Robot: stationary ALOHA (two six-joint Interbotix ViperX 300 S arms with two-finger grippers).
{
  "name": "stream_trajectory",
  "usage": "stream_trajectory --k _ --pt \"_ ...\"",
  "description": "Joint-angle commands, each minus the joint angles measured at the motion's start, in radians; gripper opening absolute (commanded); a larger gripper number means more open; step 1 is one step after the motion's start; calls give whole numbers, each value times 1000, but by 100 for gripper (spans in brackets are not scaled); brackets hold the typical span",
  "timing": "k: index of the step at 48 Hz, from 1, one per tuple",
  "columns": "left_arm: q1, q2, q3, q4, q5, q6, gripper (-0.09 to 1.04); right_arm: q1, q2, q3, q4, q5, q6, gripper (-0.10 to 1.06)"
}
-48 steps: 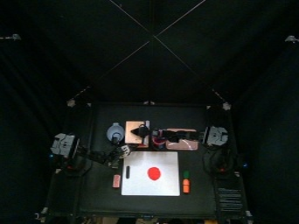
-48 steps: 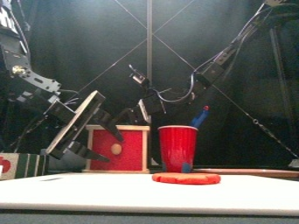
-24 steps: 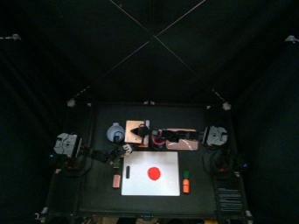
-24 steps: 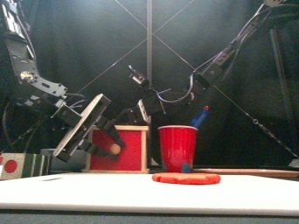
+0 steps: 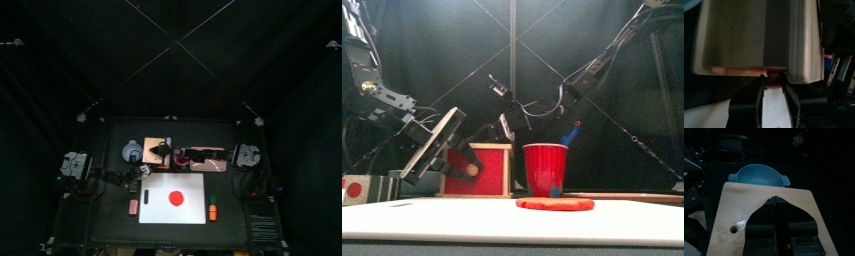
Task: Get the cutter from the drawer then cut the dough then place the extra dough in the bowl
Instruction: Open the drawer
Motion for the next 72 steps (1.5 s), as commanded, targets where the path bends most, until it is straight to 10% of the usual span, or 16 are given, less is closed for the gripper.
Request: stream_trajectory --k 1,72 --pt "-18 -15 -14 2 31 0 51 2 -9 2 0 9 -2 -2" --pt "-212 -18 -14 -64 98 -2 51 -41 -8 -34 -3 44 -3 -2"
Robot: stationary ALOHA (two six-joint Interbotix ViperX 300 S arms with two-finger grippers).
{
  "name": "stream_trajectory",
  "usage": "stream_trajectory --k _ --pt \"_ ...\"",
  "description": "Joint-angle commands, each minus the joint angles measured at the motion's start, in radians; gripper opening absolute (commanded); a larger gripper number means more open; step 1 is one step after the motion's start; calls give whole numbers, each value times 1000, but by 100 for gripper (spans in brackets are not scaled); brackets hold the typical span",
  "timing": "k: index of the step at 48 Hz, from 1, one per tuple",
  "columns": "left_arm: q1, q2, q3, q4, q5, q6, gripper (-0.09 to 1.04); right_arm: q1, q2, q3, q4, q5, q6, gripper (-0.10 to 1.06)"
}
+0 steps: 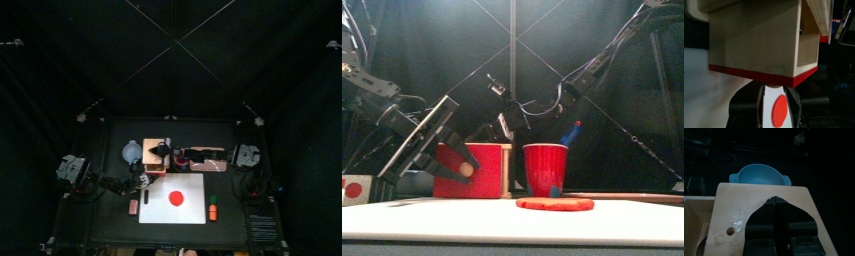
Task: Get the cutter from the drawer then cut the dough then place the extra dough in the bowl
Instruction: Open the drawer
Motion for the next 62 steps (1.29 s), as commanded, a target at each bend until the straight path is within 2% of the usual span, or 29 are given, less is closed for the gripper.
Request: stream_trajectory --k 1,51,62 --pt "-31 -5 -15 2 20 2 50 -17 -11 -11 -2 11 -3 -2" --pt "-52 -6 -51 2 21 2 50 -25 31 -21 3 37 -2 -2" --pt "-48 -3 -46 6 20 5 58 -23 31 -21 3 37 0 -2"
